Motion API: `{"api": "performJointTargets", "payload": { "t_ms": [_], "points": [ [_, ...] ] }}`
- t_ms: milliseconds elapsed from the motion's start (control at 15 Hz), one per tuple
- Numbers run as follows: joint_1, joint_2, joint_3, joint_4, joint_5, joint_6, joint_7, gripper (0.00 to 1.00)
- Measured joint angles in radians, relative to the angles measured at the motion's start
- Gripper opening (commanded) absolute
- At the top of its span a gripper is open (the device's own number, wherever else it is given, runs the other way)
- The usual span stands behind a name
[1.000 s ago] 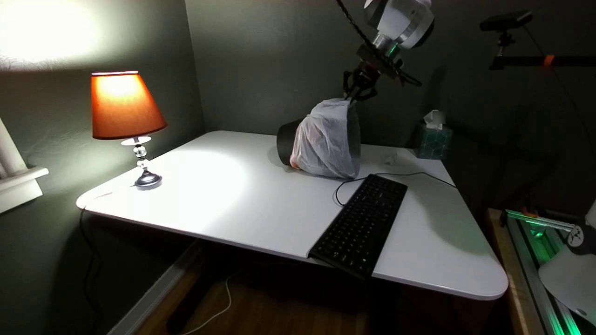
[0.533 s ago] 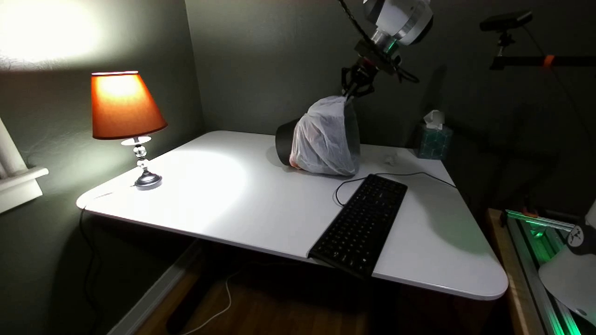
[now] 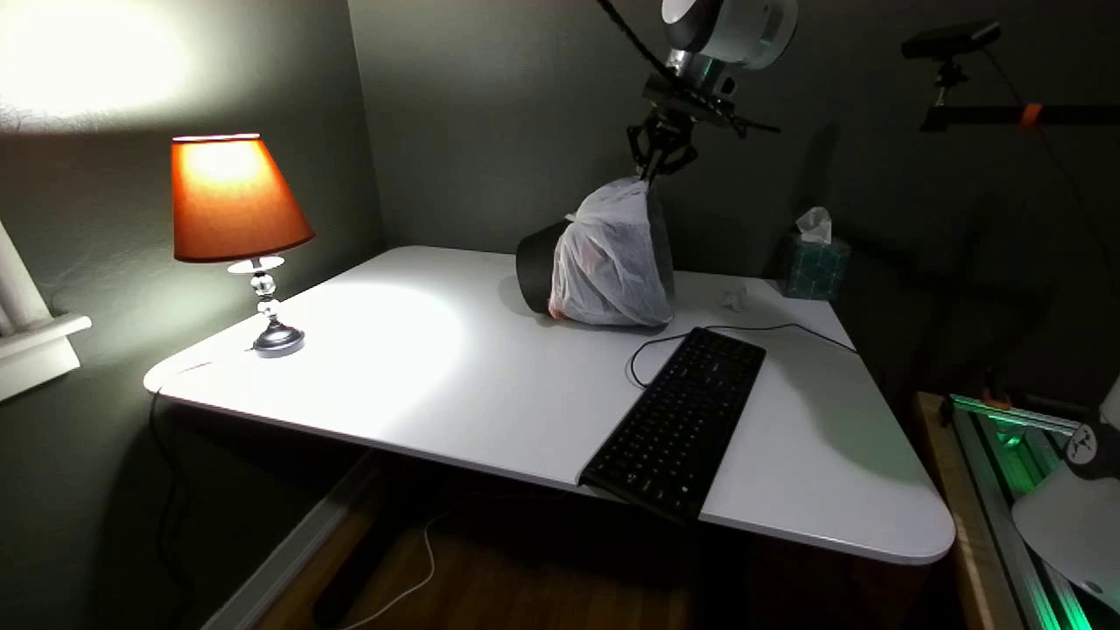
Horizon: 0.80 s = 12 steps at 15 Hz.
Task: Pick up the bucket then put the white paper into it
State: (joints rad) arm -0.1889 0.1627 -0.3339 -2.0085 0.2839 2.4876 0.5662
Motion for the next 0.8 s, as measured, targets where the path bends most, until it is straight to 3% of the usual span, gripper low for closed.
{"api": "performJointTargets", "payload": {
  "t_ms": [200, 400, 467, 533, 800],
  "points": [
    [0.065, 0.005, -0.047, 0.029, -0.244, -0.062, 0.142, 0.03],
    [0.074, 0.009, -0.019, 0.077, -0.4, -0.155, 0.209, 0.03],
    [0.074, 0.013, -0.007, 0.092, -0.418, -0.177, 0.21, 0.35],
    [0.074, 0.017, 0.004, 0.104, -0.428, -0.191, 0.21, 0.37],
    [0.073, 0.012, 0.025, 0.119, -0.448, -0.198, 0.209, 0.65]
  ]
}}
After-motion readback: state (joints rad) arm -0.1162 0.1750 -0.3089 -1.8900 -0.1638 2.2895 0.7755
